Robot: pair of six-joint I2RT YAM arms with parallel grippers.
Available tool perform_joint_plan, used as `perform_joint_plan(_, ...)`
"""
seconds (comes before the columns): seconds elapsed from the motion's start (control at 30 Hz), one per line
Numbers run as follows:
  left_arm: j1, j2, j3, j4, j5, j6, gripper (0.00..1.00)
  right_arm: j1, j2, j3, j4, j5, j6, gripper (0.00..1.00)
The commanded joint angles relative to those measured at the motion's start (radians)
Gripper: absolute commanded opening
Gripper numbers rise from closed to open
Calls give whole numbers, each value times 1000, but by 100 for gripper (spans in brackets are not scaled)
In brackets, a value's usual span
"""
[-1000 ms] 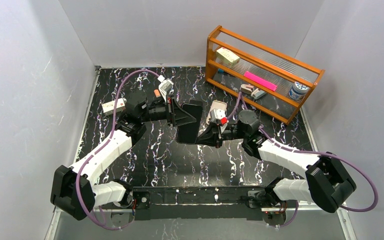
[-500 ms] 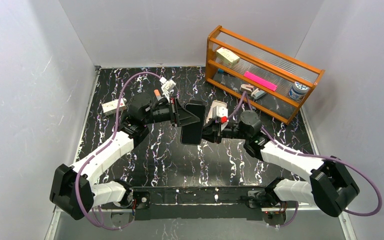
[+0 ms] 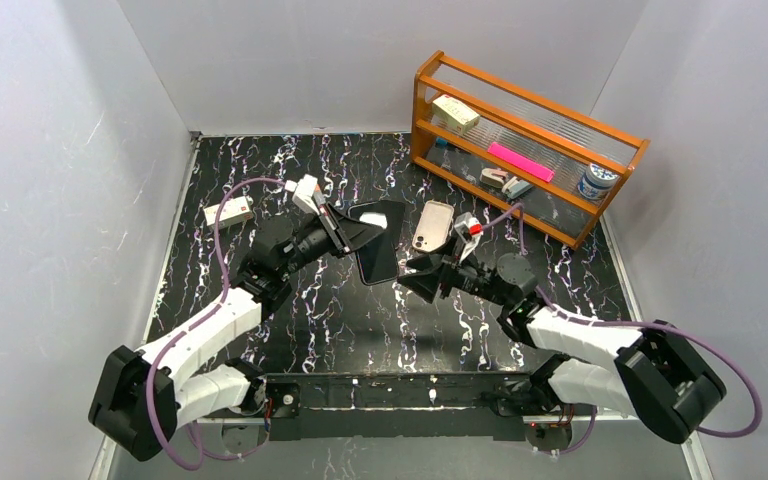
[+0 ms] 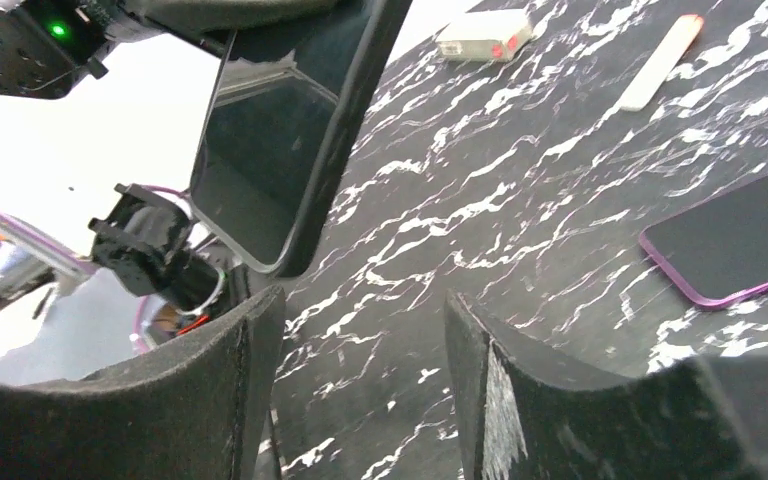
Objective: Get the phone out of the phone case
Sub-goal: Remove the phone case from the phone.
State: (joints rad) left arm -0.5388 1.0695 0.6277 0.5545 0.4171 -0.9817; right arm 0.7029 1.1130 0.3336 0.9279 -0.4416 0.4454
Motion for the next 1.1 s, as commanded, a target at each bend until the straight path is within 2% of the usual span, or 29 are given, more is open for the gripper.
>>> perform_joint_plan(0.0, 3, -26, -33, 158, -193, -117, 0, 48, 57, -39, 303, 64, 247, 69)
perform_joint_plan(0.1, 2, -32, -65, 204, -249, -157, 0, 103, 98, -19, 330, 124, 270, 71)
perform_joint_plan(0.27, -3, -45, -103, 267, -322, -210, 0, 160, 183, -11, 470, 223, 338, 72)
perform_joint_plan(0.6, -31, -55, -153, 345, -403, -307, 0, 199, 320, 74, 581, 243, 360, 69)
perform_joint_plan(0.83, -51, -77, -164, 355, -462, -351, 0, 206, 379, 93, 658, 250, 354, 61)
perform_joint_plan(1.07, -68, -83, -168, 359, -466, -388, 0, 207, 407, 110, 701, 252, 323, 46)
